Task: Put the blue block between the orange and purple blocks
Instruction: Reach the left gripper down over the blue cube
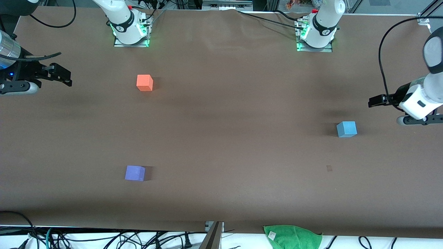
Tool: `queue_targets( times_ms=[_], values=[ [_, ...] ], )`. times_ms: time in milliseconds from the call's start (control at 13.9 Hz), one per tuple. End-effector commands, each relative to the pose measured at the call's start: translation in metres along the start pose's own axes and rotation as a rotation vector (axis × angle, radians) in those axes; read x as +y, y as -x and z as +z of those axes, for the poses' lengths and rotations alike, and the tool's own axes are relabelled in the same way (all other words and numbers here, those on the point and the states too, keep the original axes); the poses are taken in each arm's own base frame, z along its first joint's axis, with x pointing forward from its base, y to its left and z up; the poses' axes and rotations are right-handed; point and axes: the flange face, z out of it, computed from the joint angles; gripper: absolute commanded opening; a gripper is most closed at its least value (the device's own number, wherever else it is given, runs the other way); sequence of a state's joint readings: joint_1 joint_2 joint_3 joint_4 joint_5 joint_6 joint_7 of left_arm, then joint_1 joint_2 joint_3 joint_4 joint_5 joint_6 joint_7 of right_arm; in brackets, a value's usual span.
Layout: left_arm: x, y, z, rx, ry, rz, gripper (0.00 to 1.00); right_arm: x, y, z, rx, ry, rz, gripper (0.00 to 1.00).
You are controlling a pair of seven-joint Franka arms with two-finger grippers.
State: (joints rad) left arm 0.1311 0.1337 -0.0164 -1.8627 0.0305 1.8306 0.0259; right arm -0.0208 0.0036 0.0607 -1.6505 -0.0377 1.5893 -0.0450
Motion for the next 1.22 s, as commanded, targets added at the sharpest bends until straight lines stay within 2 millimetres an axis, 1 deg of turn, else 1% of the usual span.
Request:
queue_targets(
  times_ms=[0, 72, 144, 216, 360, 720, 792, 936, 1081, 1153],
  values=[
    [0.002, 0.004, 0.067, 0.085, -0.014, 0.027, 1.0, 0.001, 0.0, -0.003, 0.007, -0.002, 0.002, 1.0],
    [0.003, 0.0, 0.088, 0.113, -0.012, 0.029, 1.0, 0.001, 0.0, -0.004, 0.008, -0.004, 0.002, 1.0],
    [0.005, -0.007, 0.105, 0.121, -0.011, 0.034, 1.0, 0.001, 0.0, -0.003, 0.007, -0.004, 0.002, 1.0],
    [0.009, -0.015, 0.126, 0.123, -0.01, 0.041, 1.0, 0.001, 0.0, -0.004, 0.008, -0.004, 0.004, 1.0],
    [0.006, -0.023, 0.159, 0.153, -0.019, 0.051, 1.0, 0.001, 0.0, -0.003, 0.007, -0.004, 0.004, 1.0],
    [0.007, -0.031, 0.218, 0.119, -0.014, 0.056, 1.0, 0.001, 0.0, -0.004, 0.008, -0.004, 0.004, 1.0],
    [0.007, -0.031, 0.222, 0.113, -0.013, 0.055, 1.0, 0.001, 0.0, -0.003, 0.007, -0.004, 0.002, 1.0],
    [-0.002, -0.03, 0.222, 0.111, -0.012, 0.04, 1.0, 0.001, 0.0, -0.003, 0.007, -0.004, 0.002, 1.0],
    [-0.003, -0.03, 0.223, 0.109, -0.012, 0.038, 1.0, 0.001, 0.0, -0.003, 0.007, -0.004, 0.004, 1.0],
    [-0.003, -0.03, 0.229, 0.101, -0.011, 0.038, 1.0, 0.001, 0.0, -0.003, 0.007, -0.004, 0.004, 1.0]
  ],
)
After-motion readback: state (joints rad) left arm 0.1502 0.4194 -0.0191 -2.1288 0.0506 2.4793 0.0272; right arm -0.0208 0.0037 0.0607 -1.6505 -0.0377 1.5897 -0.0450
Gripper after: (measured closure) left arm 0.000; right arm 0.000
